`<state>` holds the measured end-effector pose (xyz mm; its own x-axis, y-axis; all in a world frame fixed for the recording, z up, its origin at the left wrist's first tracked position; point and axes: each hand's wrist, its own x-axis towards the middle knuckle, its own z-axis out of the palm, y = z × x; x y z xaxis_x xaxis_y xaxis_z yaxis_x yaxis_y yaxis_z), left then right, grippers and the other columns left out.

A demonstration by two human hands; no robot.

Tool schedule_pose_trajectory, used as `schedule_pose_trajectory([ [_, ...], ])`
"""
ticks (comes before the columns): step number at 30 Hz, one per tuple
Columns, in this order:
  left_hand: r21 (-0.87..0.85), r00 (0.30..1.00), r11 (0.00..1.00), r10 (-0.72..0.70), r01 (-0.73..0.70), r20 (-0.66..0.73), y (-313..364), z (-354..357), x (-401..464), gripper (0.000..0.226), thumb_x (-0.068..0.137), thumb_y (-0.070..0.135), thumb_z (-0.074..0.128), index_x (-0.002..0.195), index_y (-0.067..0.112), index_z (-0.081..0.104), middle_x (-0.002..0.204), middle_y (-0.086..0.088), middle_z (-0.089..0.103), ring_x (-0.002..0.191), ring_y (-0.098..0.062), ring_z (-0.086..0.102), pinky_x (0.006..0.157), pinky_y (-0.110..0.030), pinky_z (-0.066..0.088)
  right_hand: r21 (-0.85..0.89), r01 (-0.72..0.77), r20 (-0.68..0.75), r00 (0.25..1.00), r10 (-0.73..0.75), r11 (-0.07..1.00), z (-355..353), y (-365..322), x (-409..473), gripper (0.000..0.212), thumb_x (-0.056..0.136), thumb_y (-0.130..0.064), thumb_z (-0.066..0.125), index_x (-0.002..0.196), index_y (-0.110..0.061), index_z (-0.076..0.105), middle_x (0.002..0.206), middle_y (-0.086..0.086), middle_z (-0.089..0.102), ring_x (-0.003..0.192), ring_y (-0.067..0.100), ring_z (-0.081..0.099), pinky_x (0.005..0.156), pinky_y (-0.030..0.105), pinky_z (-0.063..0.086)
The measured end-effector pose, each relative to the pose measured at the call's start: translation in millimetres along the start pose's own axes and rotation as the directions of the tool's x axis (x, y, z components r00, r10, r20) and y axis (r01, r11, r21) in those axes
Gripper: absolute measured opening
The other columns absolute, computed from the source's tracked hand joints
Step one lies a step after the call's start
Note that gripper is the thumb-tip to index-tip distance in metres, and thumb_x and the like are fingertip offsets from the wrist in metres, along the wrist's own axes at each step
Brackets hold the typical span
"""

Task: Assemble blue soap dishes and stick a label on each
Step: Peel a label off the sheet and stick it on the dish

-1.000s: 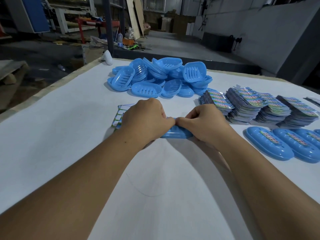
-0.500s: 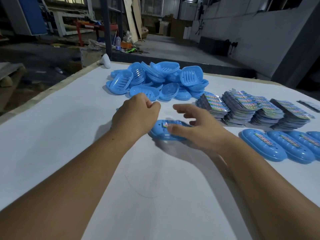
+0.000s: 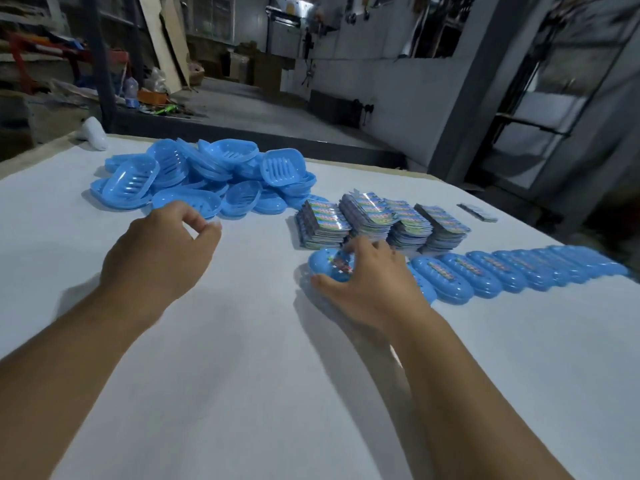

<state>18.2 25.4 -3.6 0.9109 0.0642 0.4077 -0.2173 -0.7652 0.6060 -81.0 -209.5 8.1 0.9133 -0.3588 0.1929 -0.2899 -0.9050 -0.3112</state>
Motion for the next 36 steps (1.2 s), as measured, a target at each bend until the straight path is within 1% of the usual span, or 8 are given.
schedule_pose_trajectory([
  [5,-0.015,1.000,1.000,0.013,-0.013,-0.012,-4,6,-1,0.028,0.083,0.061,0.055,0.083,0.033,0.055,0.068,0.008,0.065,0.063,-0.019,0.060,0.062,-0.037,0.051,-0.030,-0.114,-0.001,0.993,0.114,0.993,1,18,-11,0.067,0.081,-0.067,0.059,0.128,-0.020,0.053,0.130,0.008,0.048,0.124,0.034,0.042,0.099,0.042,0.037],
  [9,-0.035,0.997,0.999,0.008,-0.011,-0.080,-10,13,2,0.026,0.072,0.070,0.054,0.087,0.050,0.055,0.062,0.013,0.063,0.061,-0.018,0.060,0.063,-0.042,0.057,0.002,-0.145,-0.042,0.989,0.145,0.989,1,17,-11,0.064,0.081,-0.062,0.063,0.126,-0.018,0.051,0.128,0.008,0.045,0.122,0.035,0.041,0.096,0.041,0.036],
  [16,0.006,0.982,1.000,0.009,-0.008,-0.190,-35,30,11,0.028,0.072,0.075,0.058,0.084,0.050,0.059,0.047,0.013,0.057,0.044,-0.018,0.056,0.051,-0.042,0.058,0.034,-0.203,-0.070,0.976,0.205,0.979,-7,29,-6,0.057,0.086,-0.047,0.064,0.134,-0.022,0.046,0.134,0.010,0.042,0.125,0.035,0.037,0.102,0.042,0.037],
  [21,0.012,0.989,1.000,0.018,-0.016,-0.144,-22,18,4,0.028,0.072,0.074,0.057,0.087,0.050,0.058,0.047,0.015,0.057,0.047,-0.016,0.058,0.054,-0.040,0.057,0.051,-0.246,-0.092,0.964,0.250,0.968,-10,39,-2,0.054,0.086,-0.043,0.064,0.133,-0.023,0.048,0.131,0.010,0.042,0.124,0.035,0.038,0.100,0.041,0.037],
  [25,-0.018,0.999,0.999,0.029,-0.030,-0.036,-5,6,-4,0.024,0.076,0.067,0.056,0.087,0.046,0.056,0.058,0.013,0.063,0.059,-0.018,0.061,0.060,-0.038,0.054,0.122,-0.153,-0.139,0.976,0.170,0.981,-6,26,1,0.050,0.088,-0.048,0.064,0.132,-0.027,0.052,0.132,0.007,0.043,0.126,0.033,0.035,0.103,0.040,0.033],
  [28,-0.025,0.999,1.000,-0.006,0.007,0.035,2,-2,-5,0.024,0.082,0.057,0.061,0.080,0.034,0.057,0.068,0.008,0.065,0.067,-0.021,0.061,0.064,-0.037,0.051,0.119,0.002,-0.147,0.989,0.015,0.993,-5,3,6,0.042,0.090,-0.049,0.063,0.125,-0.026,0.058,0.126,0.005,0.050,0.121,0.032,0.040,0.099,0.038,0.034],
  [32,0.002,0.994,0.999,-0.034,0.034,0.106,5,-6,-6,0.023,0.088,0.049,0.063,0.079,0.028,0.058,0.079,0.006,0.066,0.079,-0.026,0.062,0.077,-0.039,0.052,0.119,0.174,0.027,0.984,-0.178,0.978,-4,-31,18,0.039,0.088,-0.050,0.067,0.120,-0.027,0.066,0.105,-0.008,0.062,0.105,0.020,0.061,0.086,0.032,0.048],
  [36,0.068,0.988,0.997,-0.050,0.040,0.149,2,-8,-2,0.022,0.088,0.050,0.060,0.083,0.029,0.059,0.084,0.006,0.068,0.085,-0.025,0.063,0.080,-0.039,0.053,0.116,0.211,0.190,0.954,-0.230,0.971,9,-60,35,0.036,0.086,-0.052,0.067,0.115,-0.031,0.064,0.102,-0.009,0.067,0.090,0.015,0.065,0.079,0.033,0.055],
])
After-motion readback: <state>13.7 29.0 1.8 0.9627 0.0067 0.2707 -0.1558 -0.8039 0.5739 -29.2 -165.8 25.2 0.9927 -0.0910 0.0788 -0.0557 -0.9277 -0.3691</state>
